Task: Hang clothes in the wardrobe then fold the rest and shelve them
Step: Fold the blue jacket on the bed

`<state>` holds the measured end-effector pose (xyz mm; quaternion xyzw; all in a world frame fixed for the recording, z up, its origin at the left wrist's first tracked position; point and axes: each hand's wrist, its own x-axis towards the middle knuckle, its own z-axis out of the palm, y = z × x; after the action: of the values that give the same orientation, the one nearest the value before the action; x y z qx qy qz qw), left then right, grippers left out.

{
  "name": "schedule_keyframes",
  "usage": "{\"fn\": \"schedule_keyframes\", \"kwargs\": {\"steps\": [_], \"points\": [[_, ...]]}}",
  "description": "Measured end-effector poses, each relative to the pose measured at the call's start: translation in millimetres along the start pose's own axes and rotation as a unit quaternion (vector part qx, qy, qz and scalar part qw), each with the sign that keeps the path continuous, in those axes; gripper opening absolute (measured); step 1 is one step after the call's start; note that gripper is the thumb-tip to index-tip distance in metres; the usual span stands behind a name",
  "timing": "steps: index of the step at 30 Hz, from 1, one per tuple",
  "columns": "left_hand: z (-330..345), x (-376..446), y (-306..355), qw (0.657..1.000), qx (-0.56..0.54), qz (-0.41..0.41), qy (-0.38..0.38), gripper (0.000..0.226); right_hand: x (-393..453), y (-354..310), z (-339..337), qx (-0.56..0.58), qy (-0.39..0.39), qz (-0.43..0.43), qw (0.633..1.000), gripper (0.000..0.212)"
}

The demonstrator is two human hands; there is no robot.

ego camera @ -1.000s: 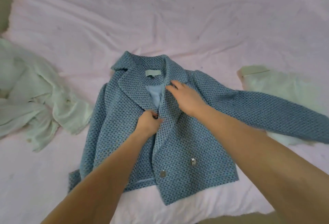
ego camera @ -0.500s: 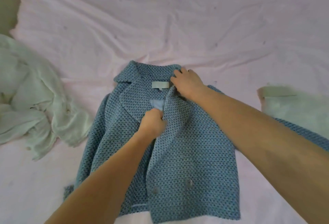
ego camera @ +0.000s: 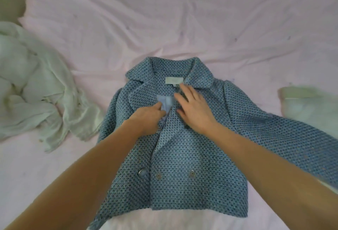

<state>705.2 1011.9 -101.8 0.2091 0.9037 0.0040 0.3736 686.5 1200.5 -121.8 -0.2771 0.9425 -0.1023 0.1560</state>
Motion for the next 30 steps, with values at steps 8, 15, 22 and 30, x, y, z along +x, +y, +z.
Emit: {"fn": "schedule_keyframes", "kwargs": {"steps": [8,15,22,30], "points": [[21,-45,-47,0.980,-0.139,0.085,0.117,0.026,-24,-19,22,-0.013,-0.154,0.026,0.988,0.070],[30,-89,-108,0.920,-0.300,0.085,0.236,0.020,-12,-57,11,0.049,-0.172,0.142,0.974,0.063],[15,-117,-123,0.852,-0.475,0.005,0.219,0.030,-45,-154,-26,0.528,-0.112,0.240,0.807,0.048],[-19,-123,-110,0.946,-0.287,0.099,0.111,0.023,-46,-176,-19,0.440,-0.050,0.245,0.862,0.024]]}}
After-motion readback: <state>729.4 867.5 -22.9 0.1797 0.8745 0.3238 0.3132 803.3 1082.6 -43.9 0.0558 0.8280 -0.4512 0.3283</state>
